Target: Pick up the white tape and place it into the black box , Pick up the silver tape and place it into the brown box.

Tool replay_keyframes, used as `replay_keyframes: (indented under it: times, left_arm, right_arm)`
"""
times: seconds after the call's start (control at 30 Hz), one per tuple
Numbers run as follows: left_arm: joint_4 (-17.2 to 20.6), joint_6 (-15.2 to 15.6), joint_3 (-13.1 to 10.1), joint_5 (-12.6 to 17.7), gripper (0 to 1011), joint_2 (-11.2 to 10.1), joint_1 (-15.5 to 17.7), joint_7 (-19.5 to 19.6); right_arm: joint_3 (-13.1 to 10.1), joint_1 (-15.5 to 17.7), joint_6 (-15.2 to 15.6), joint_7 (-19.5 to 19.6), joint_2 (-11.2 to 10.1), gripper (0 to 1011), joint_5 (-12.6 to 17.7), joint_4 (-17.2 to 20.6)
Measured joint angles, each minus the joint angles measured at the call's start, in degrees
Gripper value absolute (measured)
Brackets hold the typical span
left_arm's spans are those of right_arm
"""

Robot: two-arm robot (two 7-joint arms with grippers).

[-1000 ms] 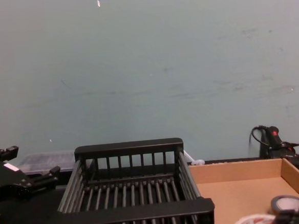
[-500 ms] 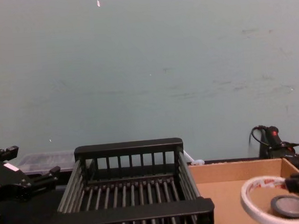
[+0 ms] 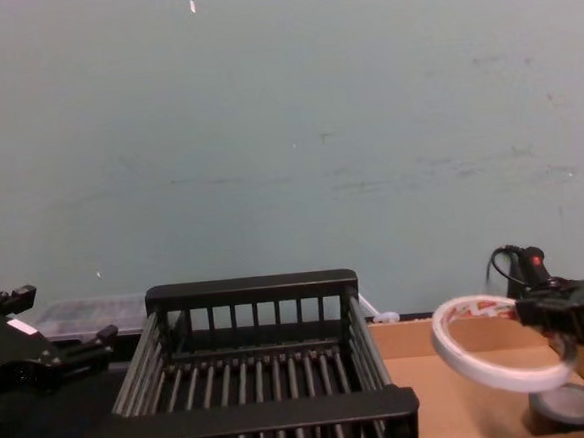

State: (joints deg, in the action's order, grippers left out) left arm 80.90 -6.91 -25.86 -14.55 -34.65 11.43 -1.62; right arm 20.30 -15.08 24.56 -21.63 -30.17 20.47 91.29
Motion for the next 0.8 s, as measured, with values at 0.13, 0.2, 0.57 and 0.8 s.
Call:
replay_keyframes:
  times: [0.13, 0.2, 0.57, 0.8]
  left_arm:
    - [0.0, 0.0, 0.0, 0.0, 1001, 0.0, 0.0, 0.0]
    - [0.0, 0.0, 0.0, 0.0, 1001, 0.0, 0.0, 0.0]
    - [0.0, 0.0, 0.0, 0.0, 1001, 0.0, 0.0, 0.0]
    - [0.0, 0.0, 0.0, 0.0, 1002, 0.0, 0.0, 0.0]
  right_arm:
    - [0.9, -2.0, 0.1, -0.3, 1.0, 97, -0.4, -1.4]
    - [1.3, -2.8, 0.1, -0.5, 1.4, 97, -0.6, -2.1]
    - [4.6, -8.0, 0.1, -2.0, 4.5, 98, -2.1, -7.0]
    - [6.4, -10.4, -0.2, -2.9, 6.2, 97, -3.1, -9.4]
